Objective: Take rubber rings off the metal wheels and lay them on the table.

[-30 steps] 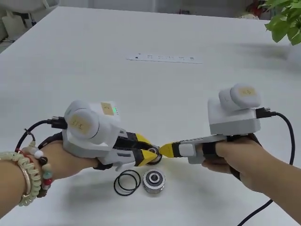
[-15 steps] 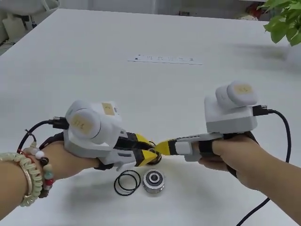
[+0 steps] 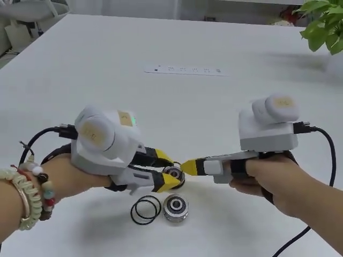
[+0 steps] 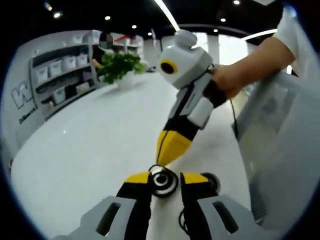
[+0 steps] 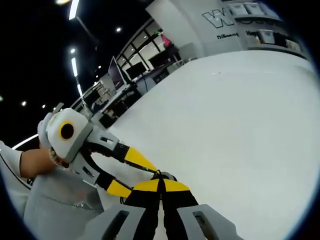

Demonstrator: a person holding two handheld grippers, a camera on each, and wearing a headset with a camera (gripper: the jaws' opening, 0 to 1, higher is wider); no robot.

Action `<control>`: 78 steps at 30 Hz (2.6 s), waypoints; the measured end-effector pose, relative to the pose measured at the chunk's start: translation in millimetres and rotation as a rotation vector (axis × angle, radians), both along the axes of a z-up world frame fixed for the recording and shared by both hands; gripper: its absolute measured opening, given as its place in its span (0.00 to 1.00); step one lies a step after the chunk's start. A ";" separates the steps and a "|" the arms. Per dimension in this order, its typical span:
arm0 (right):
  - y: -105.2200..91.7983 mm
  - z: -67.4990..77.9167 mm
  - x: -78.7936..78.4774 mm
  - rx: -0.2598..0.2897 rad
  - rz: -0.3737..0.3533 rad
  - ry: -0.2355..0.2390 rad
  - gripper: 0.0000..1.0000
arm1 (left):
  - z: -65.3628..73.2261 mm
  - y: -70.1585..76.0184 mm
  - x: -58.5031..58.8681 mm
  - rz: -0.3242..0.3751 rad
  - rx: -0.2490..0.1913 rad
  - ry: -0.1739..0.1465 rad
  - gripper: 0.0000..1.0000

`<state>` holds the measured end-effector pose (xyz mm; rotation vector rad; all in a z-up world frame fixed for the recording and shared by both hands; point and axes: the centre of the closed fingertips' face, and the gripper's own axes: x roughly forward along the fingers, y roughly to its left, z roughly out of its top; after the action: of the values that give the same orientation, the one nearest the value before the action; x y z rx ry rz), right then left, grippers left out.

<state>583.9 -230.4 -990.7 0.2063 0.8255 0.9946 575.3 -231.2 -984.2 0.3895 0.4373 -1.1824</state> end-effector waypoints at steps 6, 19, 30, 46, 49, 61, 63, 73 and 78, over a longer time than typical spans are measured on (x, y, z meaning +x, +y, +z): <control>-1.0 4.3 2.2 0.014 -0.010 -0.005 0.00 | 21.1 8.1 1.3 0.010 -0.028 0.005 0.34; -5.5 33.0 14.5 0.121 -0.079 -0.031 0.00 | 73.6 51.8 -4.3 0.027 -0.015 -0.079 0.47; -2.9 56.9 15.2 0.148 -0.082 -0.094 0.00 | 92.9 94.5 -24.4 0.097 -0.014 -0.110 0.58; 20.4 92.1 -0.5 0.217 -0.030 -0.165 0.00 | 91.3 156.3 -58.9 0.276 -0.038 -0.093 0.68; 26.4 91.2 -5.4 0.204 -0.004 -0.174 0.00 | 83.1 166.9 -65.4 0.307 -0.037 -0.077 0.69; 43.9 78.4 -24.9 0.164 0.084 -0.151 0.00 | 52.3 184.7 -83.7 0.396 -0.038 -0.001 0.72; 45.7 76.1 -27.5 0.156 0.095 -0.148 0.00 | 49.4 183.0 -84.1 0.400 -0.044 0.007 0.72; 54.9 50.9 -42.7 0.078 0.176 -0.123 0.00 | 44.8 169.1 -89.6 0.391 -0.067 0.033 0.73; 58.8 32.9 -52.3 0.021 0.226 -0.109 0.00 | 41.5 165.5 -92.0 0.390 -0.077 0.047 0.73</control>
<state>531.7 -171.6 -957.8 0.0766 0.7496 1.2161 483.3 -65.6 -942.7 0.1980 0.4818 -0.8269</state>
